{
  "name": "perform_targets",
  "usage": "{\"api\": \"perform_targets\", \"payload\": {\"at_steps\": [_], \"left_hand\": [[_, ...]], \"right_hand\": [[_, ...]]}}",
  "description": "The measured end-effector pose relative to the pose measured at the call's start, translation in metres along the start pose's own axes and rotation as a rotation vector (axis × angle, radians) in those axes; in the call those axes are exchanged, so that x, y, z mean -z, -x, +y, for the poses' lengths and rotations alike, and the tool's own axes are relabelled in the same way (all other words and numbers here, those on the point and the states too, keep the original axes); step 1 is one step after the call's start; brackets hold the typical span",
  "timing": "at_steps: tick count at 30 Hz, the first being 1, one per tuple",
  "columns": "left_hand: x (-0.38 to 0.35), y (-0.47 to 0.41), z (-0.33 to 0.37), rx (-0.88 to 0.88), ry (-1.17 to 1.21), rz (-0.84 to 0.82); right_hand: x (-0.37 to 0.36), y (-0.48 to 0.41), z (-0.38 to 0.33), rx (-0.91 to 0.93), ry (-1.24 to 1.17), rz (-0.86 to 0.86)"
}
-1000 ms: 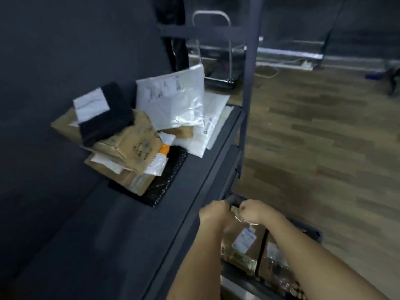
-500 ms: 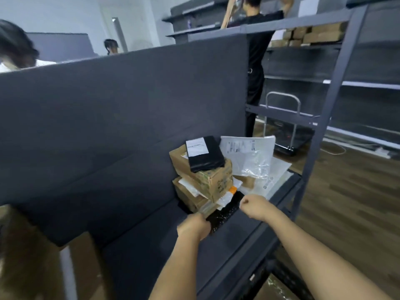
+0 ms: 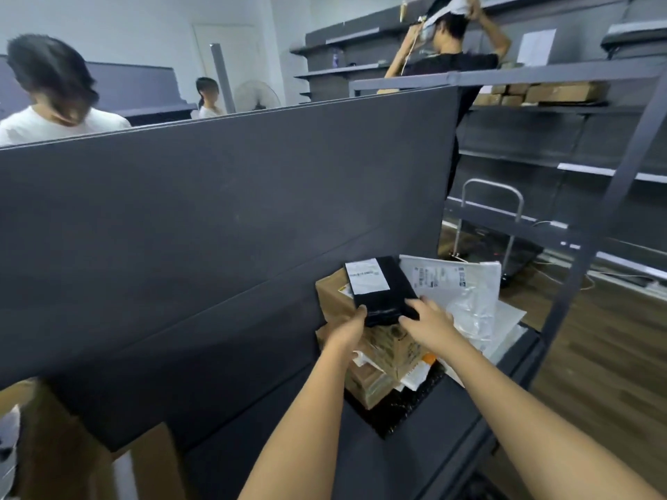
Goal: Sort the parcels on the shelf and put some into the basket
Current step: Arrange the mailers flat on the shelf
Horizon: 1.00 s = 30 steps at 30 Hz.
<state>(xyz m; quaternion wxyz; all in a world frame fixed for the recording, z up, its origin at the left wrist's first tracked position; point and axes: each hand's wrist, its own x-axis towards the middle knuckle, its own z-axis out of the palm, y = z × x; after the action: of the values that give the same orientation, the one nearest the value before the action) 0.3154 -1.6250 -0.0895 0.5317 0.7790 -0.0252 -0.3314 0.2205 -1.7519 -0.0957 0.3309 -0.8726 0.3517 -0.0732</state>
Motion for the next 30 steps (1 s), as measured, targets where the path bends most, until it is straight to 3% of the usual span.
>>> {"api": "perform_targets", "payload": {"at_steps": [4,6,12,18,21,25,30], "left_hand": [[-0.004,-0.018,0.003,0.018,0.087,-0.045],[-0.003,-0.028,0.001,0.027,0.141,-0.079],[0.011,-0.037,-0.008,-0.004,0.295,-0.164],[0.05,-0.033,-0.018,-0.188,0.437,-0.22],[0.079,-0.028,-0.03,-0.262,0.477,-0.221],[0.115,-0.01,-0.045,-0.337,0.435,-0.167],[0.15,0.022,-0.054,-0.412,0.441,-0.098]], "right_hand": [[-0.019,-0.009,0.001,0.161,0.26,-0.038],[-0.024,-0.009,0.0,0.229,0.327,0.024],[-0.023,-0.013,-0.014,0.275,0.113,0.143],[-0.029,-0.021,-0.03,0.045,-0.319,0.304],[-0.032,-0.025,-0.048,0.01,-0.713,0.221],[-0.046,-0.021,-0.078,0.209,-1.021,0.02],[-0.056,-0.01,-0.114,0.28,-1.055,-0.25]]}}
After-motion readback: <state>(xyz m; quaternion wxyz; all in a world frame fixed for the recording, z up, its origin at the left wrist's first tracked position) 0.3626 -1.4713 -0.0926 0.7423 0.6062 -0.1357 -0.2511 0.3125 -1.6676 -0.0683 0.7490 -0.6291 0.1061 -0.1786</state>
